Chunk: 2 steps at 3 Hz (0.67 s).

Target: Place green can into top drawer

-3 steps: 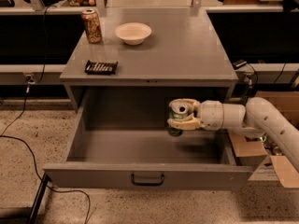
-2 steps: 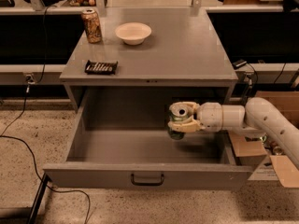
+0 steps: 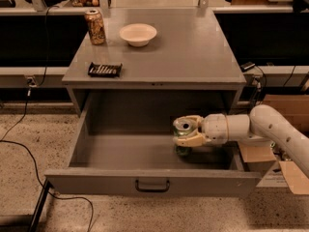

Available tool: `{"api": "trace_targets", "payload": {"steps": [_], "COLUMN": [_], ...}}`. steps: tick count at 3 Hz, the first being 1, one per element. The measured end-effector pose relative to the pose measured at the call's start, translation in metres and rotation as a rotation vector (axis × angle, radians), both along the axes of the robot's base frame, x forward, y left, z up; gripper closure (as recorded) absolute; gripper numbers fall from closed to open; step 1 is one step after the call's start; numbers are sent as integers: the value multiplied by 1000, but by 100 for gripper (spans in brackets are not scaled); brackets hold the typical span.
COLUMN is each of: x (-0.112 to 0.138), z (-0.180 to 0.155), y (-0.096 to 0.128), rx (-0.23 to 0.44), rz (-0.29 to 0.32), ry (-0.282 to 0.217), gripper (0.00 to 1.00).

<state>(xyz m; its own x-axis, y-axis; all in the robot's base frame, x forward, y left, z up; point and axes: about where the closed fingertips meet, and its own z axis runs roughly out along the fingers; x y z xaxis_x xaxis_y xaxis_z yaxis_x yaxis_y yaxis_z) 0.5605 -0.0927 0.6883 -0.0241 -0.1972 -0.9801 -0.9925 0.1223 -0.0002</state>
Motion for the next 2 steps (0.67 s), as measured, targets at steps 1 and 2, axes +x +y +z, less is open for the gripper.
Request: {"api": "trace_targets", "payload": {"steps": [1, 2], "x": [-1, -1], "z": [-1, -1], "y": [3, 5], "rx": [2, 3], "rz": [6, 11], "ry": [2, 3], "gripper": [59, 36]}}
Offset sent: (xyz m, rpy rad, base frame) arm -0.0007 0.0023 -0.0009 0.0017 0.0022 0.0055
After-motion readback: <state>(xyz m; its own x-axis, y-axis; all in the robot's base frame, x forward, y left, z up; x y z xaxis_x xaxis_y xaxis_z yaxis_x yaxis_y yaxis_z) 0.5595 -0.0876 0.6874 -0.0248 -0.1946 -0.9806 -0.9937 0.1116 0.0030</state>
